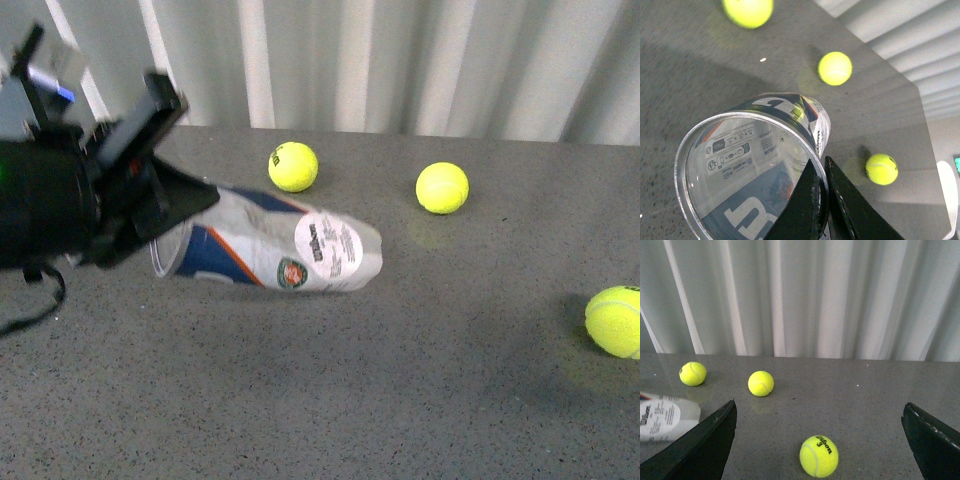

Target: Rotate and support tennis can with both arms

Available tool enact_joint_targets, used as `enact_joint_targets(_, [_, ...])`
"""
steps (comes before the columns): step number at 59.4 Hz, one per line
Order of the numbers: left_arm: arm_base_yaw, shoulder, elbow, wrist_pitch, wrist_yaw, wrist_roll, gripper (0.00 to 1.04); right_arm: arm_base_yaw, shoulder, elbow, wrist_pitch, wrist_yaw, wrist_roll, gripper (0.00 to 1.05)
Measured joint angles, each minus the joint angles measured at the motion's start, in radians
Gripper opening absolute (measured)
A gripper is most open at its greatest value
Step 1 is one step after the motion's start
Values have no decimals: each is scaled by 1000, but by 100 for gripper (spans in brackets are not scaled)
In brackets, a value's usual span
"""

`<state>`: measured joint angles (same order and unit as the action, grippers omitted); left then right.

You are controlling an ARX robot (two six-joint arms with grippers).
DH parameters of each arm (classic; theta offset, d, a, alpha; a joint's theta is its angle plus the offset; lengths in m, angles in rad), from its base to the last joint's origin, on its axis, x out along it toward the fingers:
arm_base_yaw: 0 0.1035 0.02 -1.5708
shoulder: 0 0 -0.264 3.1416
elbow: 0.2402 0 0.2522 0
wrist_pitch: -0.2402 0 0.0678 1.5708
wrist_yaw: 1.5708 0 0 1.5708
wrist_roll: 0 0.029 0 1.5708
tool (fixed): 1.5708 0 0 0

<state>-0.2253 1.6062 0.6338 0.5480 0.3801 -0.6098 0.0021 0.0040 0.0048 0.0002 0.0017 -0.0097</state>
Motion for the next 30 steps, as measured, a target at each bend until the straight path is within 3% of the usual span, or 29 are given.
enact_joint_targets(9, [-28,-189,217,-380,126,315,4,0,0,0,0,0,0,97])
enact_joint_targets(14, [-63,-208,381,-657,119,555,4,0,0,0,0,0,0,97])
enact_joint_targets(21, [-103,-124,594,-1018,30,959,4,0,0,0,0,0,0,97])
enact_joint_targets(30, [-143,-6,749,-1259,-136,1313,4,0,0,0,0,0,0,97])
